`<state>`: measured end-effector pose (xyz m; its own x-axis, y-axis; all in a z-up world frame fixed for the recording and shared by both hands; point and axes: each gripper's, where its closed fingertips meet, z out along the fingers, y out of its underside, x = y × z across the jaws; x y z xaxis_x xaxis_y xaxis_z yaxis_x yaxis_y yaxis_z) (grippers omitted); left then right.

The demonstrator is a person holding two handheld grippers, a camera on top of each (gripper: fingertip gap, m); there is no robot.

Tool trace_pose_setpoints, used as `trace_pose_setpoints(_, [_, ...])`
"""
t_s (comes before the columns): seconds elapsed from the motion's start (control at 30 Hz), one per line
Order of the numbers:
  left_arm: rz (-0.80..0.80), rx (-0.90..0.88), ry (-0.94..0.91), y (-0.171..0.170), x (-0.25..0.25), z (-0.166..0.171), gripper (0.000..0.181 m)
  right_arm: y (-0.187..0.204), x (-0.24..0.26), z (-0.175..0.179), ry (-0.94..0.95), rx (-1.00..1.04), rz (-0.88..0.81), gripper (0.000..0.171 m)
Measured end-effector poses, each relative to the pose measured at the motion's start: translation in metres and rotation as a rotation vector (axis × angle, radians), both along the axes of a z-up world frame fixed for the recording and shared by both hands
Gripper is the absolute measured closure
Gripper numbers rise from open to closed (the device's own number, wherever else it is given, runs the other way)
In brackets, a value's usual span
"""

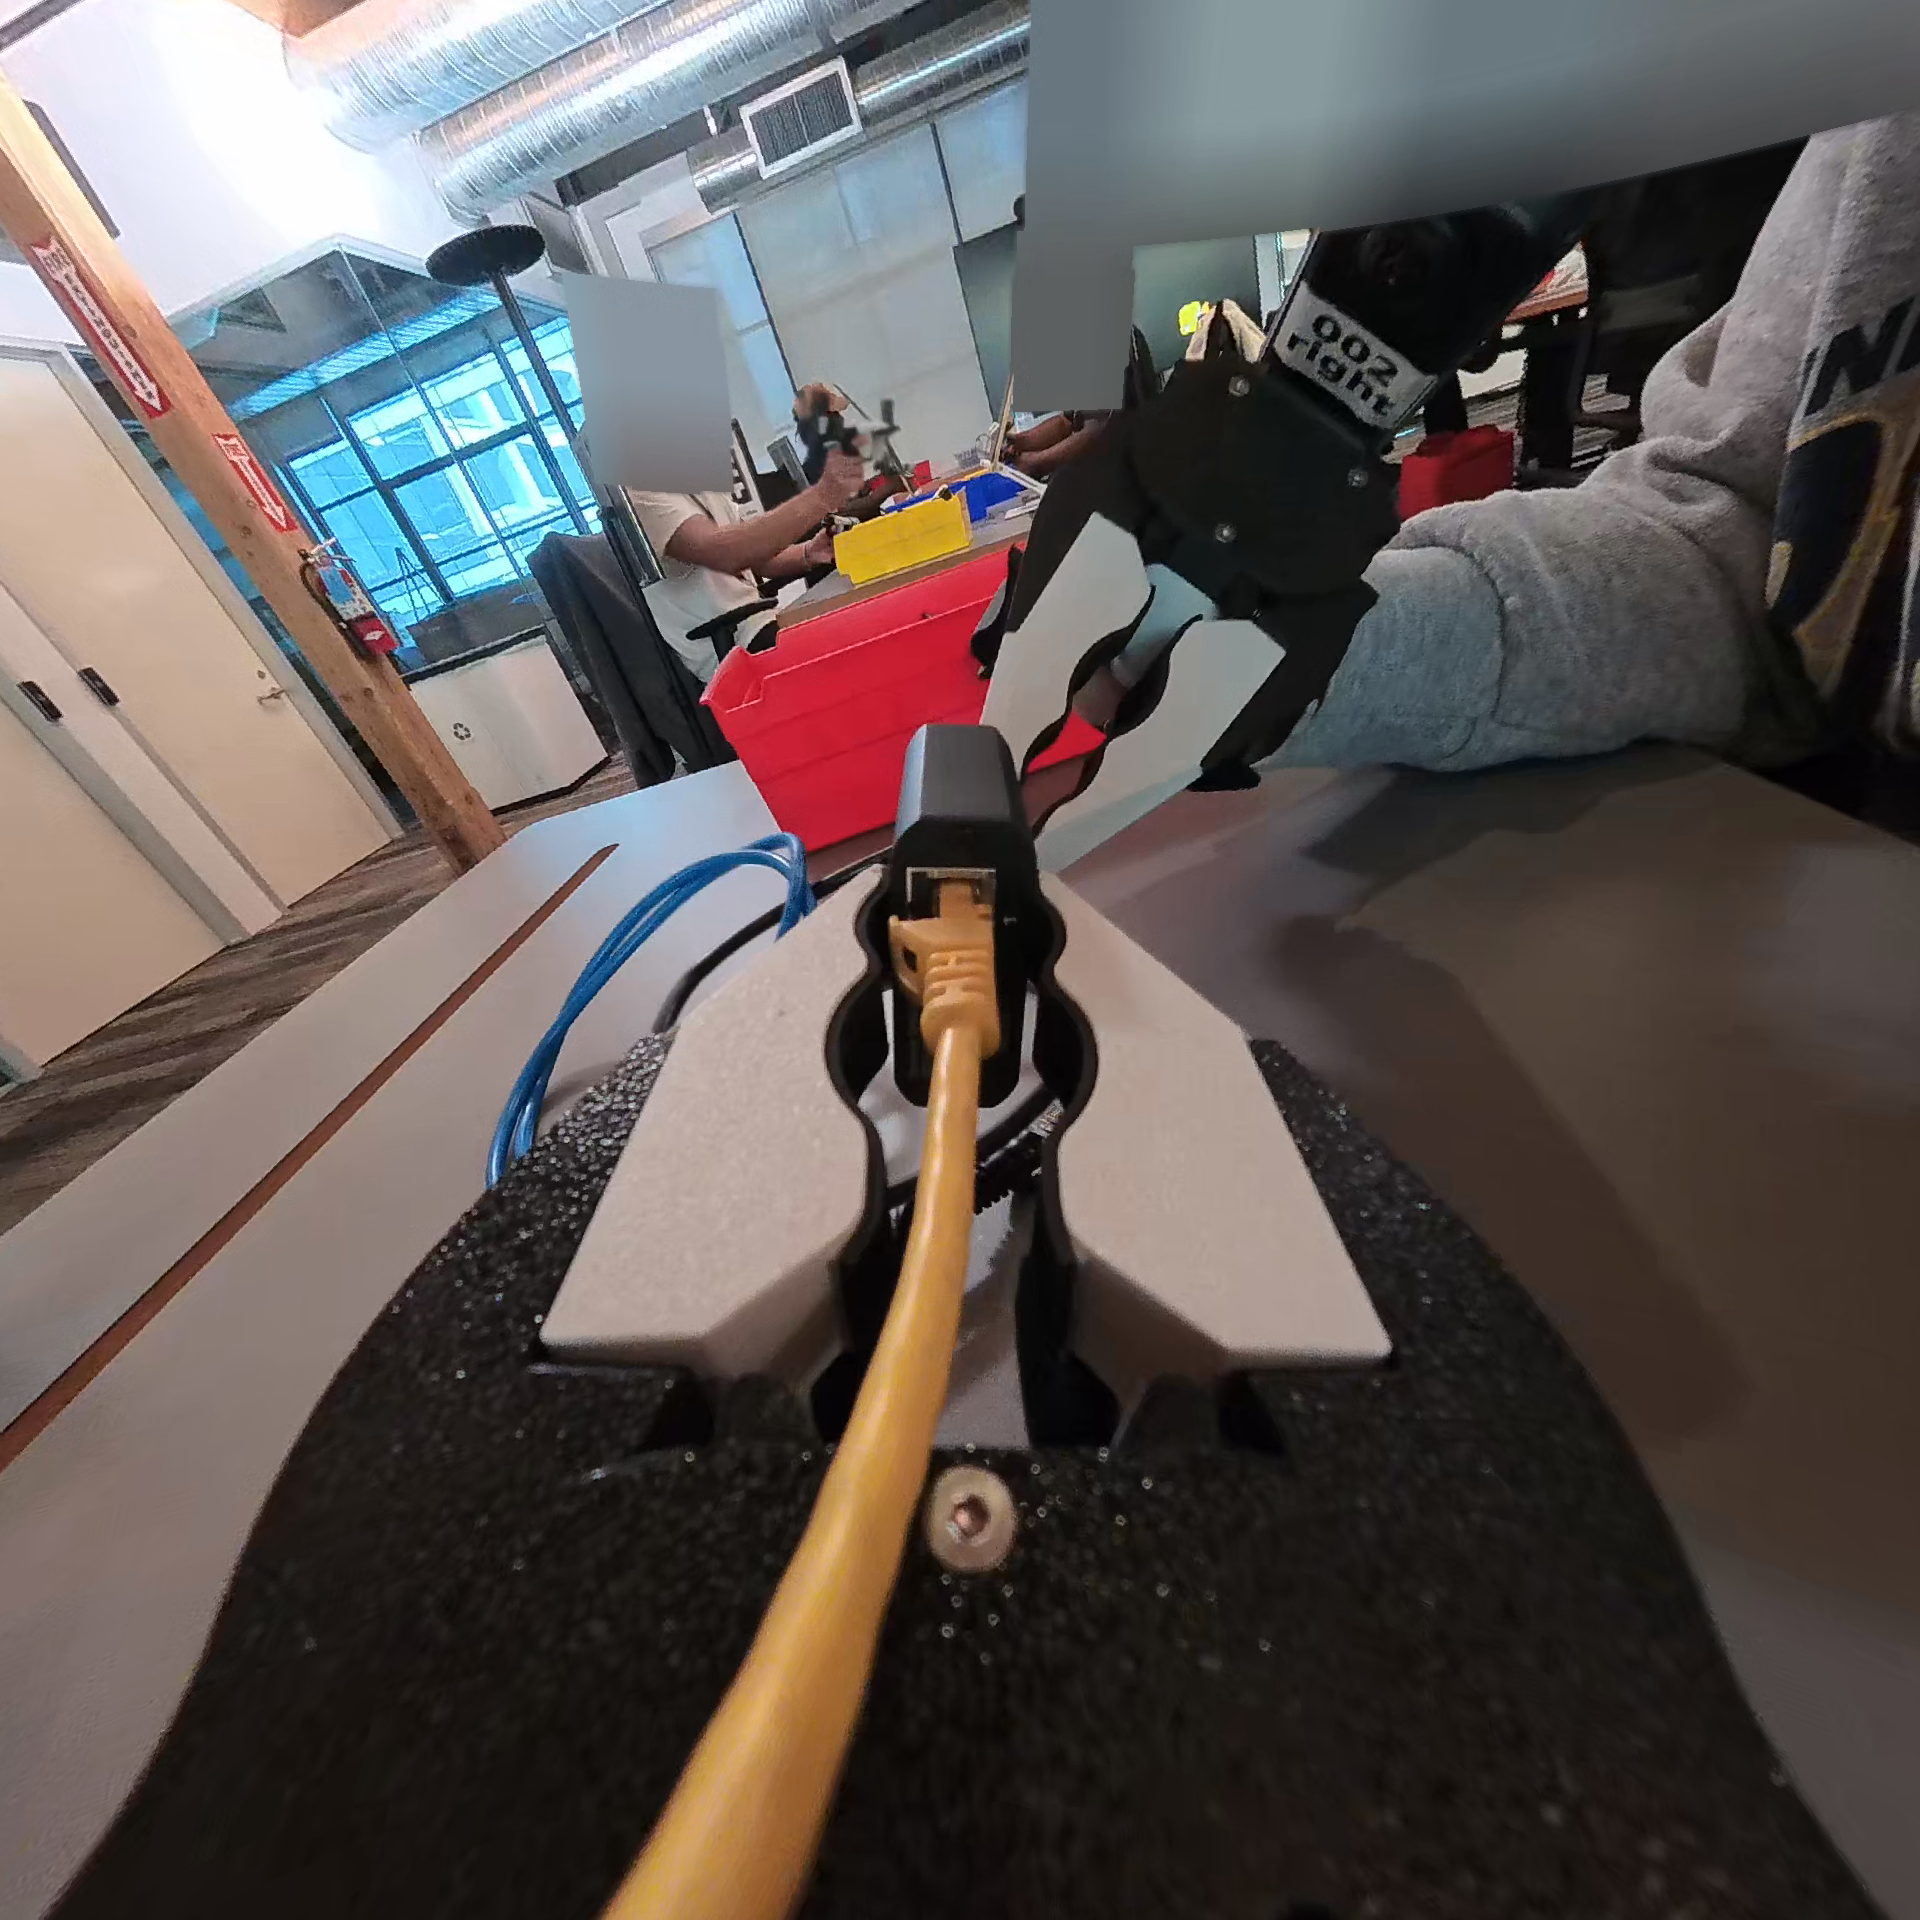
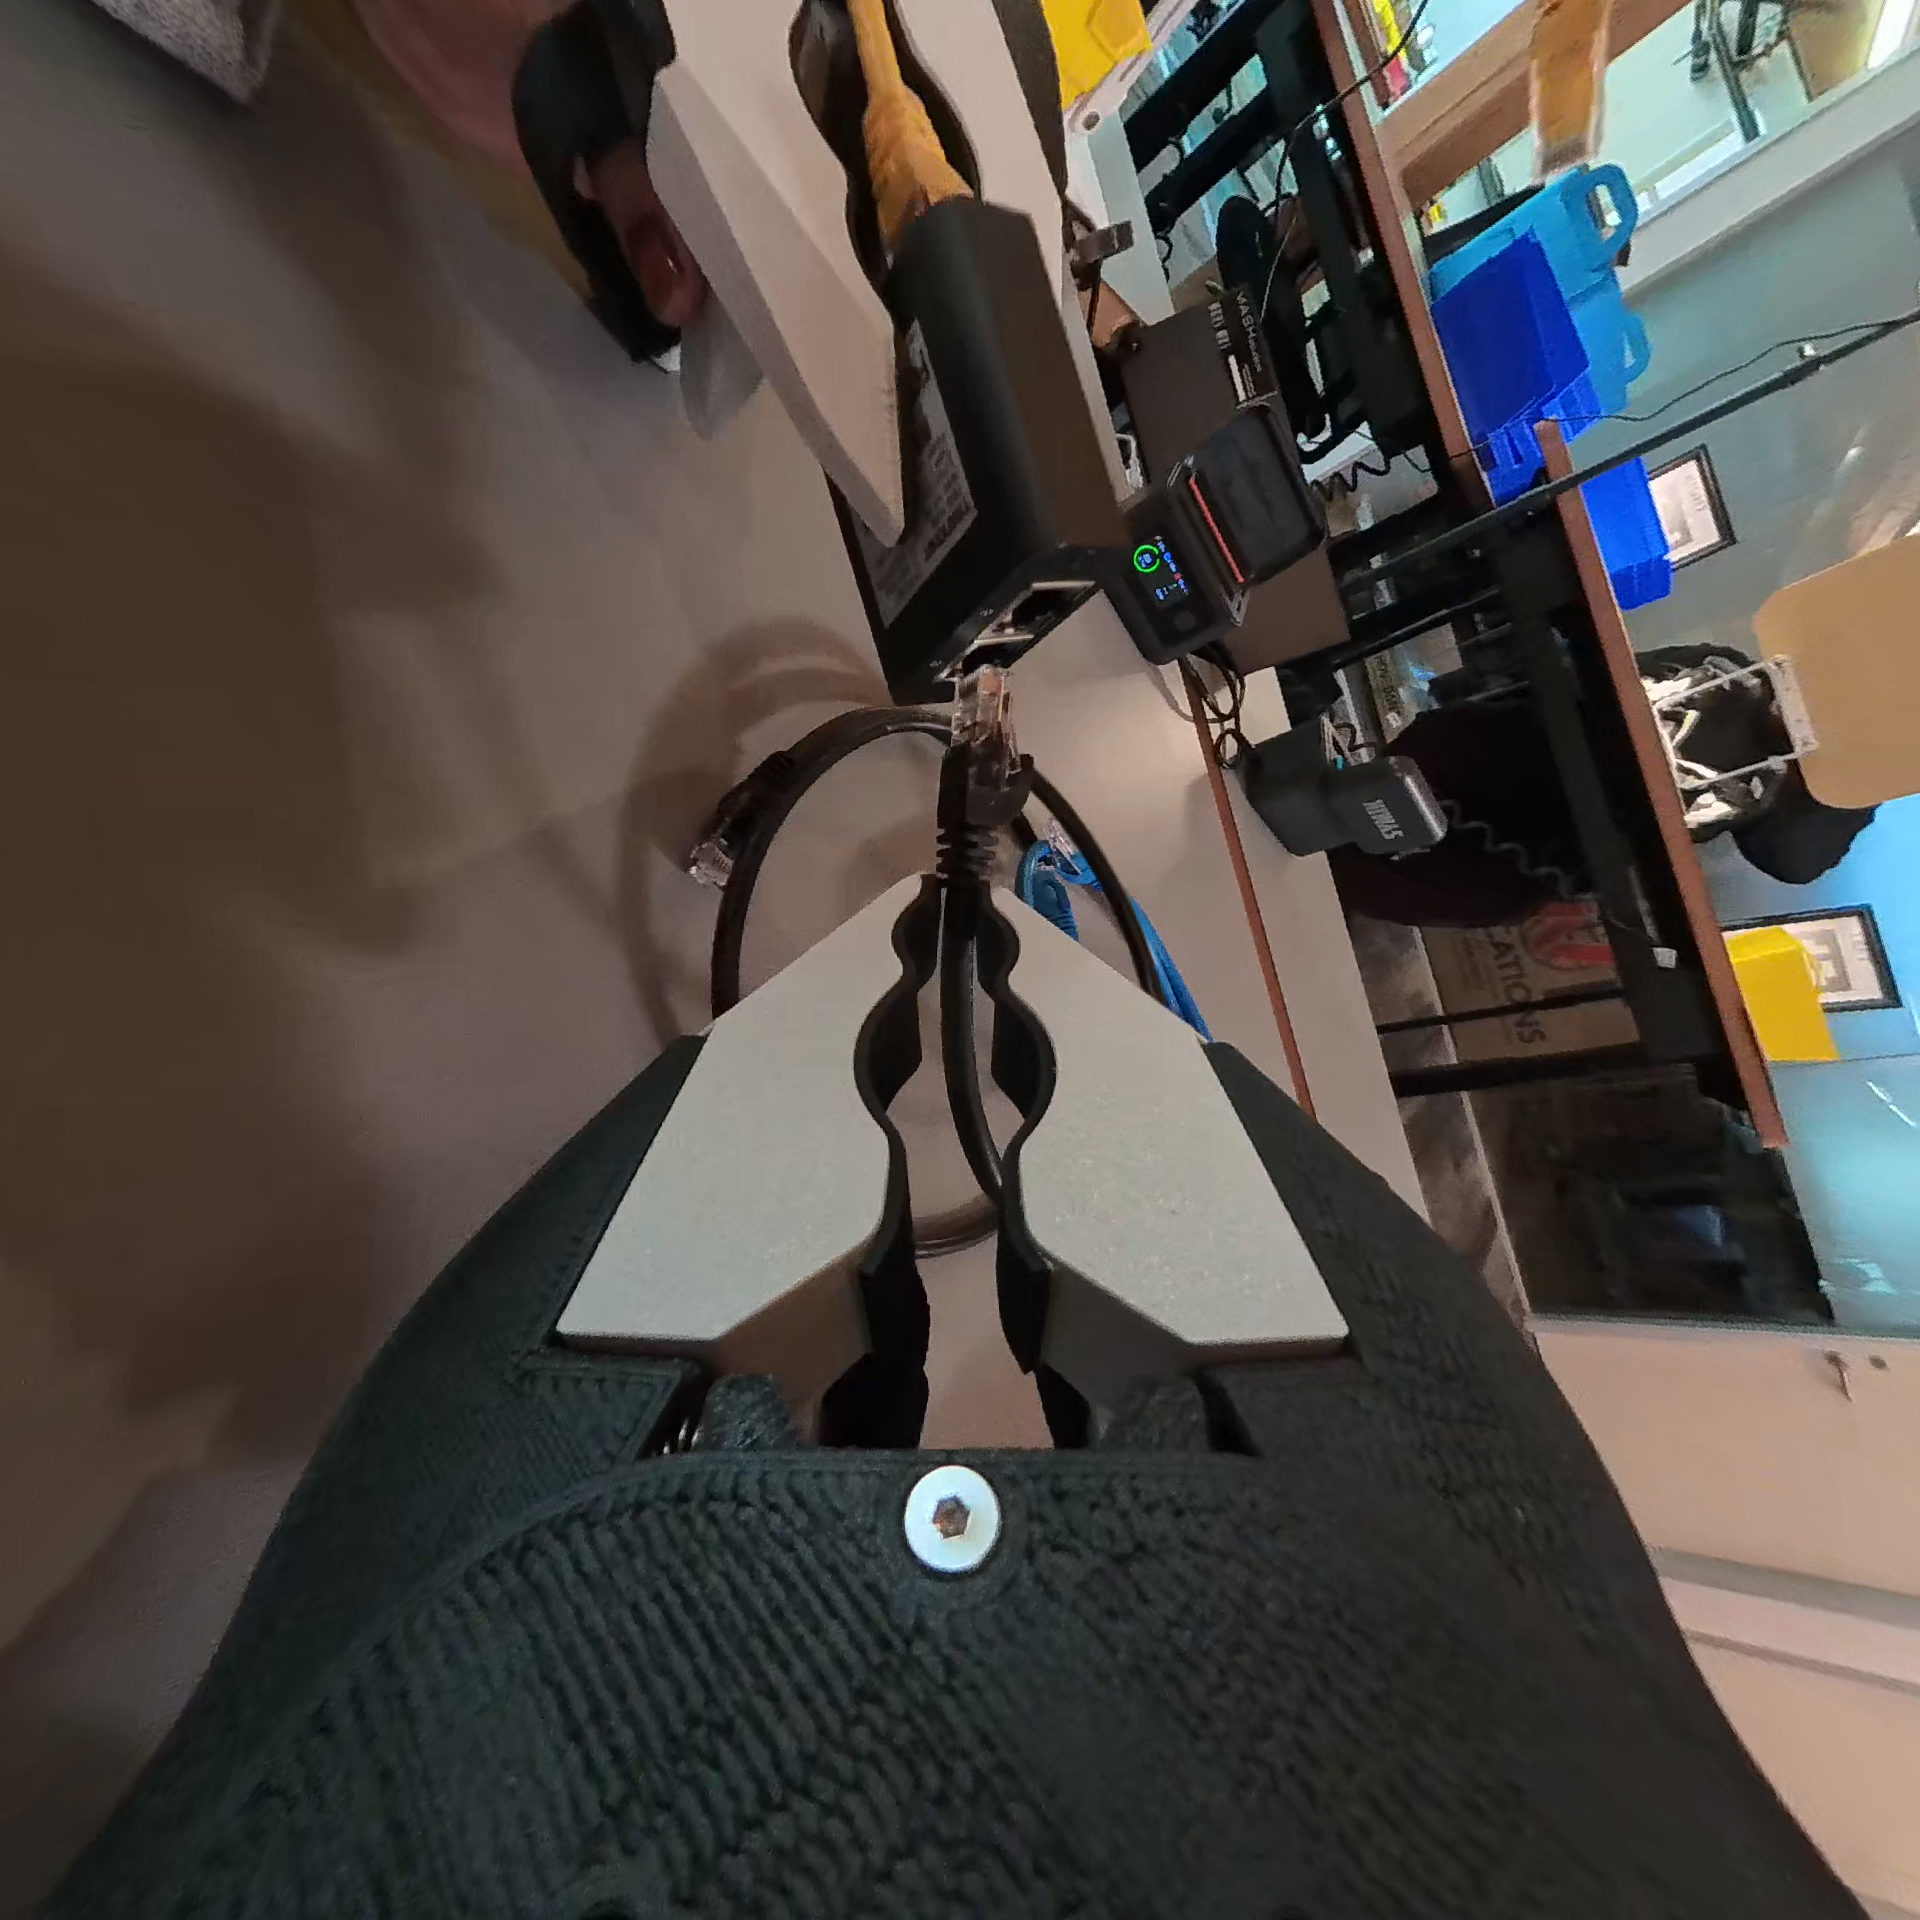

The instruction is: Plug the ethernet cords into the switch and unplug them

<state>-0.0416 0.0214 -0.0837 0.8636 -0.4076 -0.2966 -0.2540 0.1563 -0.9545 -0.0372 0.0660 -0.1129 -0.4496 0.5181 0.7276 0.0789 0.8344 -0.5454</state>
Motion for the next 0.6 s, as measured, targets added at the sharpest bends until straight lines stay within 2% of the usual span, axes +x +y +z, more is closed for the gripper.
trace_pose_setpoints(0.33, [0.042, -0.051, 0.118, 0.000, 0.003, -0.008, 0.161, -0.002, 0.005, -0.004, -0.016, 0.069, 0.021, 0.167])
trace_pose_setpoints(0.6, [-0.026, -0.104, 0.071, -0.006, 0.007, -0.015, 0.161, -0.008, 0.010, -0.011, -0.044, 0.030, 0.099, 0.167])
